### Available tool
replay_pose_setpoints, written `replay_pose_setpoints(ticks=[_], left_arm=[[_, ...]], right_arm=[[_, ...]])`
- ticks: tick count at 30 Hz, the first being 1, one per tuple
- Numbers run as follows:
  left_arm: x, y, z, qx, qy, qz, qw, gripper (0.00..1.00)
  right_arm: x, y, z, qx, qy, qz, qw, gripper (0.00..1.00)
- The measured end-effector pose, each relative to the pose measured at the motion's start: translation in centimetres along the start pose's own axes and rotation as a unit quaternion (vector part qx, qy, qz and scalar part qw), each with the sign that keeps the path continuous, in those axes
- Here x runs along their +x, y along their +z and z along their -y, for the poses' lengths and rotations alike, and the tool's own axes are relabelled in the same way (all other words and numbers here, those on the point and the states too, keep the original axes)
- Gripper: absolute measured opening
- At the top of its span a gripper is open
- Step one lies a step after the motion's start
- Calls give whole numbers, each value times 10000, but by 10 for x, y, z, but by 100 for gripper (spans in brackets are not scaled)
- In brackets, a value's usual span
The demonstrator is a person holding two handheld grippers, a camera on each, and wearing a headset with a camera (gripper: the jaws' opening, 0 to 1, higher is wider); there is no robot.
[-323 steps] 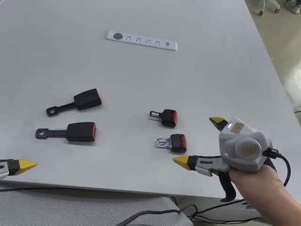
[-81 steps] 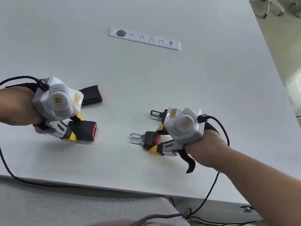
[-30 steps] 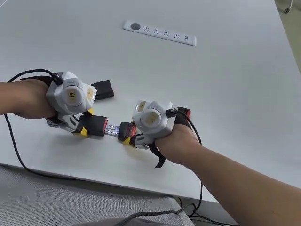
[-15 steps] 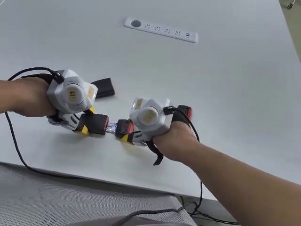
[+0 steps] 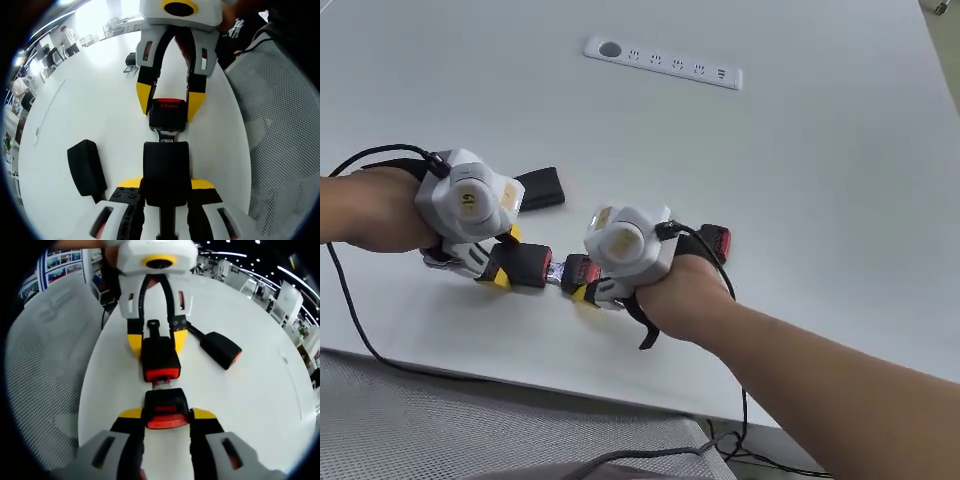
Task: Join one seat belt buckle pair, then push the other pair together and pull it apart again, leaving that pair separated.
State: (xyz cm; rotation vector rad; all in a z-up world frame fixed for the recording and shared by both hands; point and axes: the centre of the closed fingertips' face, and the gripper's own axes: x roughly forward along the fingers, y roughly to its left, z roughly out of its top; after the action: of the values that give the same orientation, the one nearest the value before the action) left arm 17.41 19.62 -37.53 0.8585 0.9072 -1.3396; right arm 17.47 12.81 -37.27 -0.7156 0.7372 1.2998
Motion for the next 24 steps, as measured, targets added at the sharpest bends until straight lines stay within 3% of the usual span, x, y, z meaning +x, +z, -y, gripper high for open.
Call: replay_pose_setpoints(ticks=[6,24], left_arm=[[0,0,0,51,-1,-43,10000,32],[0,0,-2,154,-24,-40,9999,32]], right_arm=[[4,8,-1,-36,-6,-15,10000,33],[4,10,-1,-82,21,-61,9999,33]])
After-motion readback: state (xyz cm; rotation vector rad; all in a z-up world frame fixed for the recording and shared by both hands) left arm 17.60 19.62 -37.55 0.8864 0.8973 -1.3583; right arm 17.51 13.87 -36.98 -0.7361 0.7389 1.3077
